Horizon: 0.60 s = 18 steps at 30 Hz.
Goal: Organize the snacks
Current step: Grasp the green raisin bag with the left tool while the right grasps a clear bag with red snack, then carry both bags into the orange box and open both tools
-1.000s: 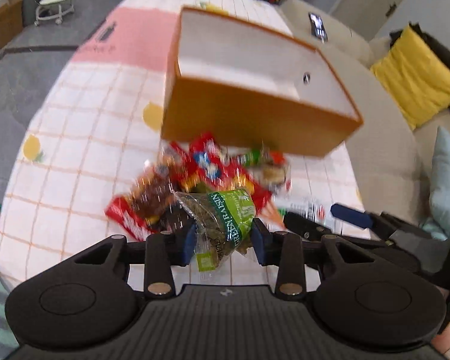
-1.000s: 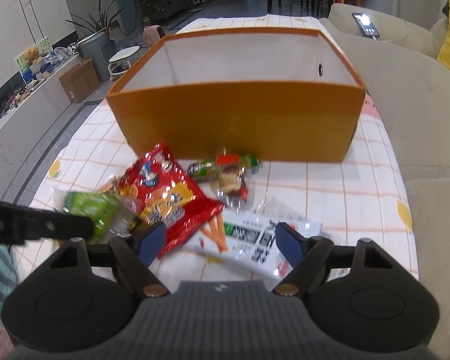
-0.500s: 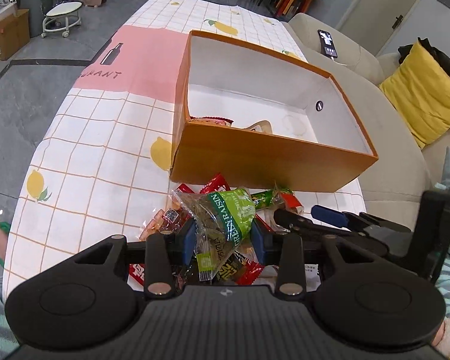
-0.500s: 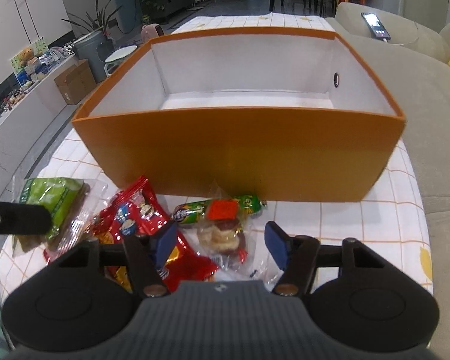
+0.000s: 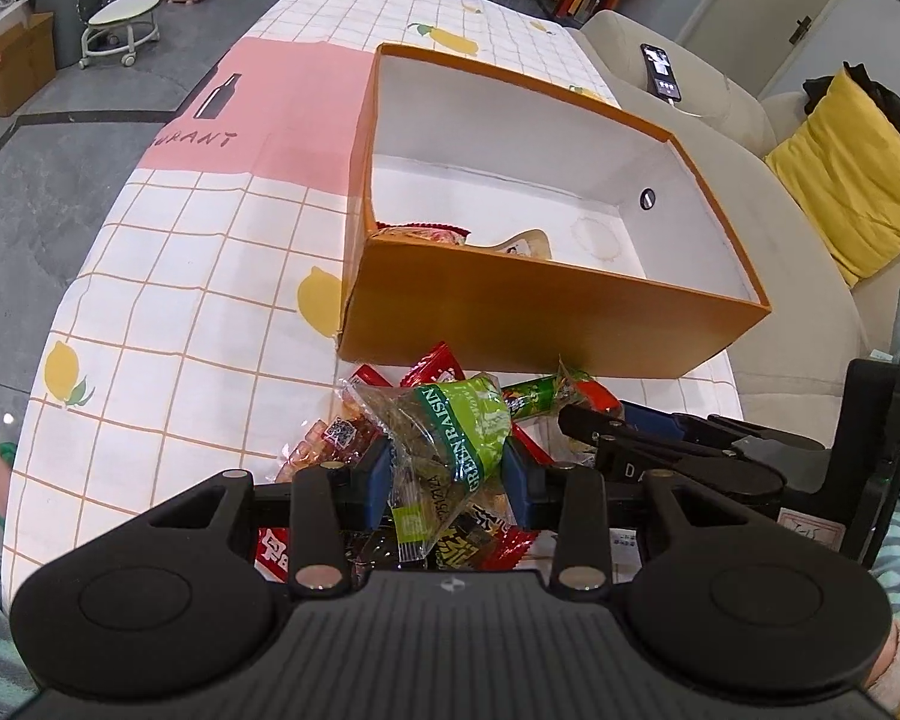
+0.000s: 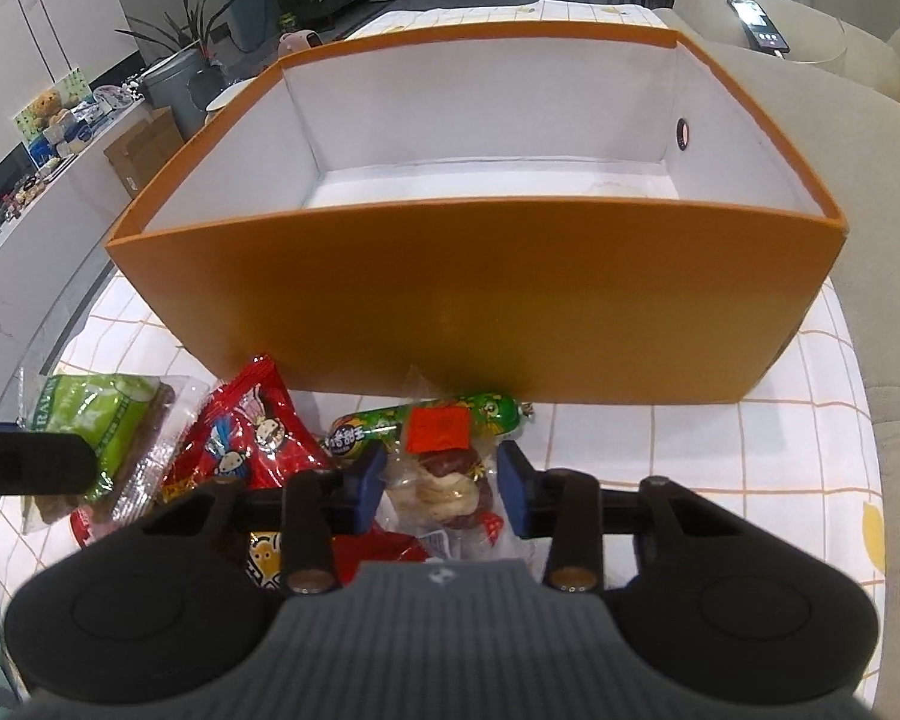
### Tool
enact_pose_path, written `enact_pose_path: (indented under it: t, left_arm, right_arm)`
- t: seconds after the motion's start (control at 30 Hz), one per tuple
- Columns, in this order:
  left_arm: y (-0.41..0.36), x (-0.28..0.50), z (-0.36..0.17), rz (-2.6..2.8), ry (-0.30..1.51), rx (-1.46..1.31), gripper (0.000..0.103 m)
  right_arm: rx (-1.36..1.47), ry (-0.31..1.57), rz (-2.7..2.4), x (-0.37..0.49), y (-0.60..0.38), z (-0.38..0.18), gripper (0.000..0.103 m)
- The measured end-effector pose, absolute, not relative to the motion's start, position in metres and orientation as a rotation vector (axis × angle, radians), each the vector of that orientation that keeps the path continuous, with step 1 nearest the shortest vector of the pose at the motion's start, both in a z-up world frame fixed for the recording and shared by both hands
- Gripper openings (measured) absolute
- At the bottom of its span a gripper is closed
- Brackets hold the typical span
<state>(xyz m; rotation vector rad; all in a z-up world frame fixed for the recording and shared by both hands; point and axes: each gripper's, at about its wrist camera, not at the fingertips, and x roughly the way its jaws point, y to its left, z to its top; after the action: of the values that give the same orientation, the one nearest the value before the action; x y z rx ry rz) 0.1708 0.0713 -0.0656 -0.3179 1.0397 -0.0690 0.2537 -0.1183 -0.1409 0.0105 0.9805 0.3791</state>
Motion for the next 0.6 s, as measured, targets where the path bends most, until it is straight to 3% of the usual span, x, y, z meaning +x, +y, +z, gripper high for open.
enact_pose_path:
  t: [0.6]
  left_arm:
    - [0.035,0.195,0.019,-0.221,0.889,-0.195,0.043]
  right_arm:
    - [0.057,0.851,0.456,0.244,-0.167,-0.018,0.035]
